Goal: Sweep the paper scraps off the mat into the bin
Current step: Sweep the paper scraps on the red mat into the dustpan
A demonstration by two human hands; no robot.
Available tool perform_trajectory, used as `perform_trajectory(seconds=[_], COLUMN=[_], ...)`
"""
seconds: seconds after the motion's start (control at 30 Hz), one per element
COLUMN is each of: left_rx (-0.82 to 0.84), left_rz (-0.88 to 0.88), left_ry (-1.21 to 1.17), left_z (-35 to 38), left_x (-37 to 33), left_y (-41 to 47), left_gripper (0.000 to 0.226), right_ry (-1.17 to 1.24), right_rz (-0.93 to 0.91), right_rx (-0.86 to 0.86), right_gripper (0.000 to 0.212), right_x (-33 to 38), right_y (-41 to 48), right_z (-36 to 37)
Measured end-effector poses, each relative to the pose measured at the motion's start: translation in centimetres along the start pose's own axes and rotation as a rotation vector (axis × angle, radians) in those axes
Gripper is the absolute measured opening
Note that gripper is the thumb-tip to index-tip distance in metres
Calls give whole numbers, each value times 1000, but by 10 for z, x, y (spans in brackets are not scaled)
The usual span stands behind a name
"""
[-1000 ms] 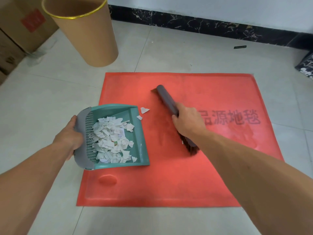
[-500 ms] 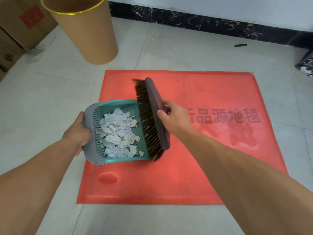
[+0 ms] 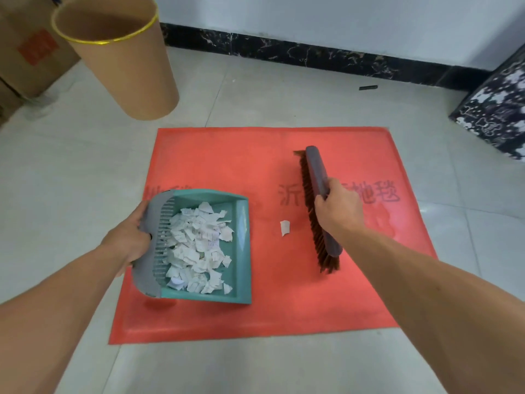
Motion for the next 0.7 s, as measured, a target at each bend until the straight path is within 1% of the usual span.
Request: perform_trajectory(seconds=[0.07, 0.13, 0.27, 0.37, 0.47, 0.6, 0.7], left_rx=[14, 15, 12, -10, -18, -33, -13], left_rz=[25, 33, 55, 55, 58, 58, 51], left_ry=[16, 31, 27, 13, 20, 14, 10], left_z=[13, 24, 40, 42, 41, 39, 36], left_x=[-9, -15, -27, -27, -27, -24, -20], left_y=[-4, -8, -20, -21, -22, -22, -23], left_gripper=[92, 93, 89, 87, 87, 89, 91], right_ry=[15, 86, 257, 329, 331, 285, 187], right_rz=[1, 6, -8, -50, -91, -48, -1], right_rx=[45, 77, 119, 169, 107, -43, -49], right_gripper=[29, 32, 41, 45, 45, 45, 44], right_x=[-8, -7, 14, 30, 36, 21, 5], right_y=[-6, -14, -27, -30, -25, -12, -10], right_z=[8, 19, 42, 50, 35, 3, -6])
Point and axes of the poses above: each hand's wrist, its own y-axis towards the middle knuckle, its own z-axis out of the palm, x = y × z, the point moved 10 cm from there along y, towards the middle knuckle, and after that the axes turned 5 degrees about -z, right-handed, at the moved point
